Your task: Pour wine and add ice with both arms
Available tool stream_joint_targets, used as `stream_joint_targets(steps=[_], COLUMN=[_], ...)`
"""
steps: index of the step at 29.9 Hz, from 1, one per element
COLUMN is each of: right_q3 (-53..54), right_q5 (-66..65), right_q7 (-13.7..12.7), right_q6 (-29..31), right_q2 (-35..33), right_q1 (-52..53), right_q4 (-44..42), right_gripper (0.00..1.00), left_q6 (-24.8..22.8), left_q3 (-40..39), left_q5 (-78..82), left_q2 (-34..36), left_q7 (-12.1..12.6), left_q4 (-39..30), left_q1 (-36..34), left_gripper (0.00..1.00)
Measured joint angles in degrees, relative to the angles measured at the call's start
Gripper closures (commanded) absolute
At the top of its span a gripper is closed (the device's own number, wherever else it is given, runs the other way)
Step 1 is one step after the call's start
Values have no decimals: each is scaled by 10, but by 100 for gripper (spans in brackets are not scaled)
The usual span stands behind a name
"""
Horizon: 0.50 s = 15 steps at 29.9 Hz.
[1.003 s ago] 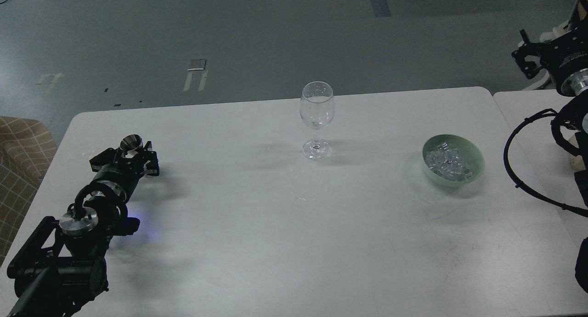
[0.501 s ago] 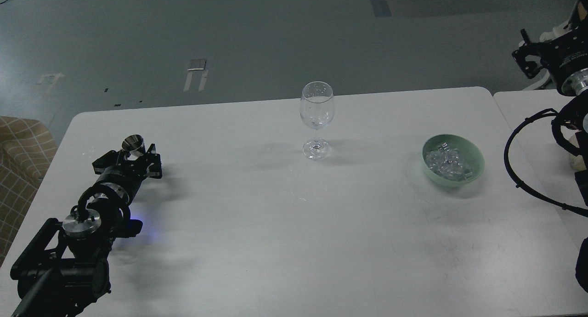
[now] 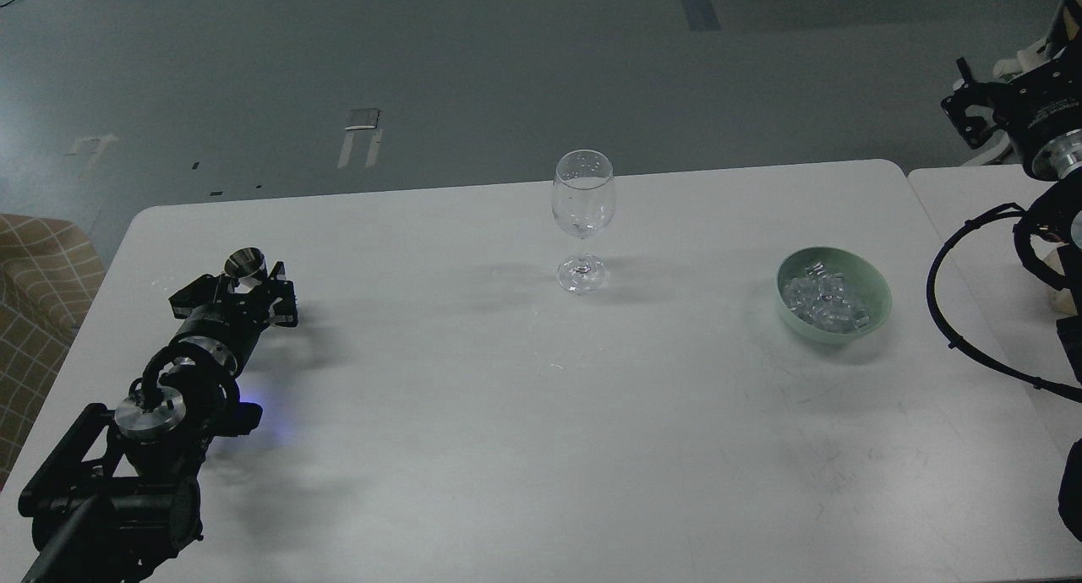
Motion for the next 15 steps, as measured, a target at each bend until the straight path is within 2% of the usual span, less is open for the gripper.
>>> stream_joint_targets(steps=[15], right_q3=[0], right_q5=[0], right_q7=[0], right_q6=[0], right_q2=[-1], right_q1=[0], right_q4=[0], right_gripper=[0], left_q6=[-1], left_q3=[0], left_q5=[0], left_q2=[-2], left_q7=[0], left_q4=[0], left_q1=[0], left_gripper=[61])
